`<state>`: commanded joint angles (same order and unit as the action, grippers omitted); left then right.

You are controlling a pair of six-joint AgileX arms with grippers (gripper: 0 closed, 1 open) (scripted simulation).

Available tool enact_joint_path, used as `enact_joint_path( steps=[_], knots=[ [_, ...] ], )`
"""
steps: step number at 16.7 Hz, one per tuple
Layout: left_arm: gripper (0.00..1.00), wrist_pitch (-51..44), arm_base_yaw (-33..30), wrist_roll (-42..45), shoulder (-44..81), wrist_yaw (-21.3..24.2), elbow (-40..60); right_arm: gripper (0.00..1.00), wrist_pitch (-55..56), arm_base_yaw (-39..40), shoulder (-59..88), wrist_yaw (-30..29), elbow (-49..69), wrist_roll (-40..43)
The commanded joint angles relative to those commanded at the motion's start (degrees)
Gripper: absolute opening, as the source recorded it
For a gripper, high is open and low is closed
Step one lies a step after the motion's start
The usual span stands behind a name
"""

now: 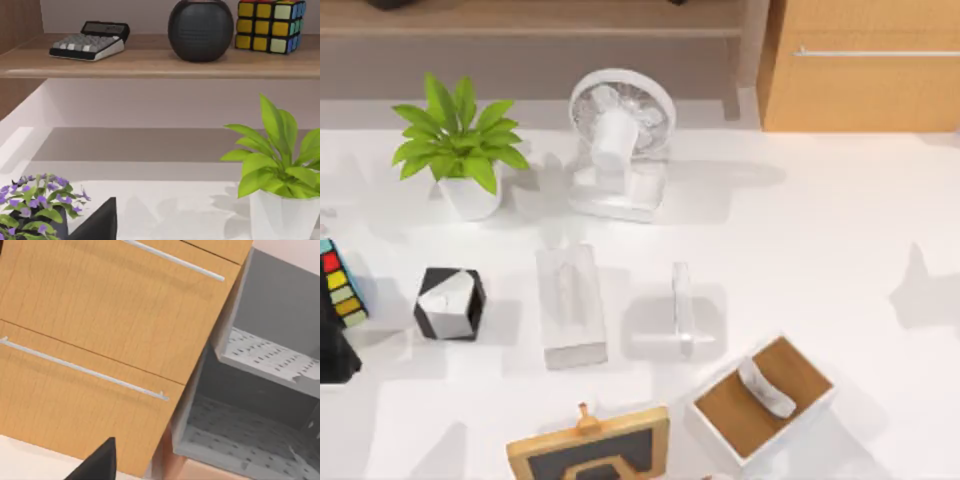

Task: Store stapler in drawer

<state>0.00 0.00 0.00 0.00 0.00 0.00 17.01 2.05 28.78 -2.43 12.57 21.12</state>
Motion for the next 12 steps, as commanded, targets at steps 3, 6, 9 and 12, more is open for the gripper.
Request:
enact_joint_path(
  steps=[3,6,9,12],
  knots=[
    [1.00,0.00,0.00,0.00,0.00,0.00,0.00,1.00,9.16,1.28,15.82,-1.41,6.80,11.09],
    [1.00,0.00,0.00,0.00,0.00,0.00,0.00,1.00,19.02,2.72,33.09,-3.01,14.10,22.96],
    [1.00,0.00,0.00,0.00,0.00,0.00,0.00,1.00,28.84,4.18,50.58,-4.67,21.36,34.82],
    [1.00,0.00,0.00,0.00,0.00,0.00,0.00,1.00,38.14,5.55,67.07,-6.31,28.20,46.00]
  ],
)
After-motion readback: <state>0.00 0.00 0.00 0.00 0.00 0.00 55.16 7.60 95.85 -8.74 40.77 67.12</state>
